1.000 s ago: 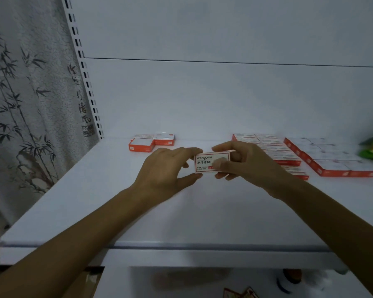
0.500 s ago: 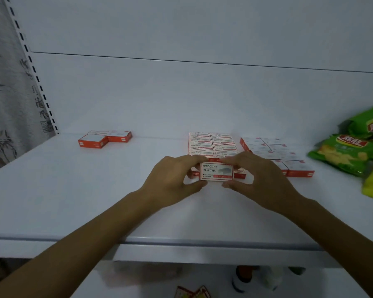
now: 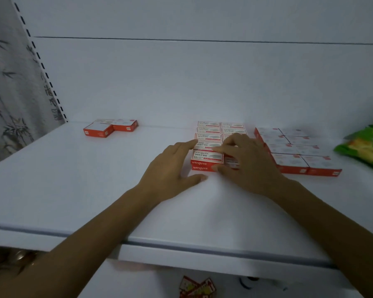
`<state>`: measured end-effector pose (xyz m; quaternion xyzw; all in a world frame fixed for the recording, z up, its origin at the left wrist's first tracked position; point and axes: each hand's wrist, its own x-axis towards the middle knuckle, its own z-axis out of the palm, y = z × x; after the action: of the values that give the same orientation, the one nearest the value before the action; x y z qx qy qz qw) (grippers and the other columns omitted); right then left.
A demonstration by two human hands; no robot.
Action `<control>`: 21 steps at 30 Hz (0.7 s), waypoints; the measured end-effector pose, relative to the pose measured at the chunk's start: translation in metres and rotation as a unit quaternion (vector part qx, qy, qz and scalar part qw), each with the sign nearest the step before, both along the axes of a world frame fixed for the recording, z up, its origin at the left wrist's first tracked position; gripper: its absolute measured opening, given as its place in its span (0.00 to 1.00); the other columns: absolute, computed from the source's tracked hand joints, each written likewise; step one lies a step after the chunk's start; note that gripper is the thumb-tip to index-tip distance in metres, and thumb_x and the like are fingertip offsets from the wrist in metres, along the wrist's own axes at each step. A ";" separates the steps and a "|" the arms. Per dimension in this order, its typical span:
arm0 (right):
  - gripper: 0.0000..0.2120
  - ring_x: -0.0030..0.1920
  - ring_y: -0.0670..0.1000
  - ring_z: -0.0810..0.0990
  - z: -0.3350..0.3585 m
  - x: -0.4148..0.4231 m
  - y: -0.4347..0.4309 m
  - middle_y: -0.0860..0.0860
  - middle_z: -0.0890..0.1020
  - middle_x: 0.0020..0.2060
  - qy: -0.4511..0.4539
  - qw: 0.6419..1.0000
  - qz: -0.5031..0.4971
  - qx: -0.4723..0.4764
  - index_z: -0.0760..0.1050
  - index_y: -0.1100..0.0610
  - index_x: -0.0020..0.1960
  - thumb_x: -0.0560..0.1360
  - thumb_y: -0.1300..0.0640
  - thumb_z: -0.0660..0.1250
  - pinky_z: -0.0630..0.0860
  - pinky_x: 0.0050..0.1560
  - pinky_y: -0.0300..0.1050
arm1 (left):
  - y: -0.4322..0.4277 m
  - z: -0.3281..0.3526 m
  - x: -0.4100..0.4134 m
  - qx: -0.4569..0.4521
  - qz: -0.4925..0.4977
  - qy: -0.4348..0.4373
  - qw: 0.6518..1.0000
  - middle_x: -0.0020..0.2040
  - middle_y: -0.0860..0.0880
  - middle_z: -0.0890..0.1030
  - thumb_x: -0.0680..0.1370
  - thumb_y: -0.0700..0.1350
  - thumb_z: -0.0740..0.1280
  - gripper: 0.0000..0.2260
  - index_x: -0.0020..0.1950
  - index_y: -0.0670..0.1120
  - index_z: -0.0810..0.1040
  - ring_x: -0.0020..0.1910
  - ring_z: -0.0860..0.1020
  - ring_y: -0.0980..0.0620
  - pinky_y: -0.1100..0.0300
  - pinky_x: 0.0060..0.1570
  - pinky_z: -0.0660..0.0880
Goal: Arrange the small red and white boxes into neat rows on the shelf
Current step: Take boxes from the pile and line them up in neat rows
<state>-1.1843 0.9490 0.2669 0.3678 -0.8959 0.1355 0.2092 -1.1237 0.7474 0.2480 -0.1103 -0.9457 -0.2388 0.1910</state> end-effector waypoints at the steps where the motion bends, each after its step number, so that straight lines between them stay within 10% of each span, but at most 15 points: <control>1: 0.23 0.55 0.53 0.74 -0.002 0.000 0.000 0.51 0.77 0.51 0.004 1.000 0.004 -0.010 0.76 0.53 0.60 0.69 0.43 0.65 0.62 0.58 0.48 | 0.000 -0.001 0.000 0.001 0.000 0.005 1.000 0.70 0.56 0.68 0.70 0.62 0.67 0.35 0.73 0.55 0.59 0.65 0.68 0.56 0.61 0.59 0.65; 21: 0.13 0.48 0.54 0.80 -0.008 0.004 0.000 0.52 0.83 0.47 0.016 0.999 0.015 -0.041 0.80 0.56 0.50 0.69 0.50 0.66 0.67 0.51 0.46 | -0.004 -0.002 -0.002 -0.016 0.022 0.022 0.999 0.66 0.55 0.72 0.76 0.51 0.65 0.23 0.70 0.52 0.65 0.58 0.73 0.58 0.62 0.51 0.70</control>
<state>-1.1807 0.9495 0.2584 0.3746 -0.8803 0.1696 0.2367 -1.1253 0.7439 0.2460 -0.0974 -0.9472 -0.2167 0.2155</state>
